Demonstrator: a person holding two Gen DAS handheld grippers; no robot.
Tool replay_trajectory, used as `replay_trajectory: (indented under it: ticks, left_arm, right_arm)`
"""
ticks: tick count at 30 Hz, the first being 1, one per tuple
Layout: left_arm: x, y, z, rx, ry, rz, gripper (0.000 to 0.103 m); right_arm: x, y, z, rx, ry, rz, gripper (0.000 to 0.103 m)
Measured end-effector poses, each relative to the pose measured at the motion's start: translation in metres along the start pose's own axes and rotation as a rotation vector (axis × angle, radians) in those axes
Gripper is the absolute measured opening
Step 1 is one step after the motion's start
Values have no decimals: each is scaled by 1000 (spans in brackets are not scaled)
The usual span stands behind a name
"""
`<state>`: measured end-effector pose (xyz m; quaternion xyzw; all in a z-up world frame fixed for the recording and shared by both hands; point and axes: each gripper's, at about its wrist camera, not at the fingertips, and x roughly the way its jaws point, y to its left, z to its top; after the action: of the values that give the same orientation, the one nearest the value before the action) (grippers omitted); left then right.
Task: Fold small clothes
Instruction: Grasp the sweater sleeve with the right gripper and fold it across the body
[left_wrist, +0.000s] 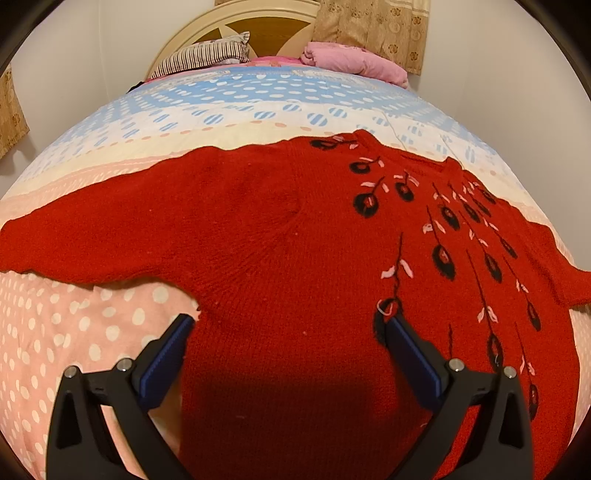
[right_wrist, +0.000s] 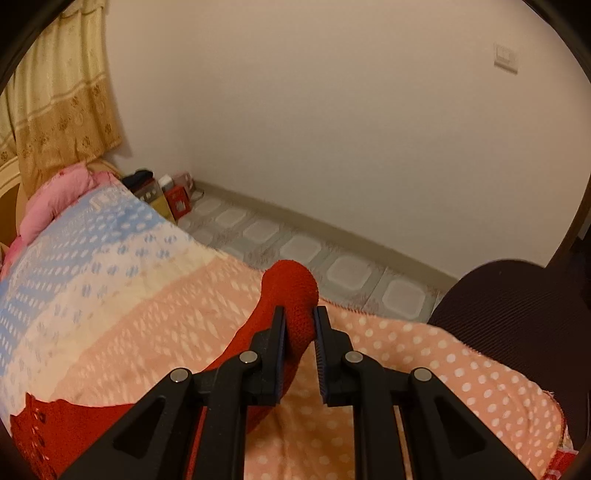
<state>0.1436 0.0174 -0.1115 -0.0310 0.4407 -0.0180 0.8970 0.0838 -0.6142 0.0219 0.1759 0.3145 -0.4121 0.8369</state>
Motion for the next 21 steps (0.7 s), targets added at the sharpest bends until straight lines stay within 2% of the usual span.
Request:
replay_trajectory:
  ticks: [3,8,14,15,21]
  left_arm:
    - [0,0,0,-1,-1,-1,103]
    - [-1,2,0,-9,-6,-12,103]
    - [-17,24,1,-86,-45,-124,103]
    - [-22,33,2,-99,-53,-124,103]
    - [-50,92,7,-167,-159,3,103]
  right_arm:
    - [-32,22,1,-44,-61,49,14]
    - [-96,89,-7,-147,-92,277,14]
    - [-159,194,-52,-273,-52,532,14]
    - [-164,209,-62,-289,-42,562,14]
    - [-191,303,-143,-409,28,718,14]
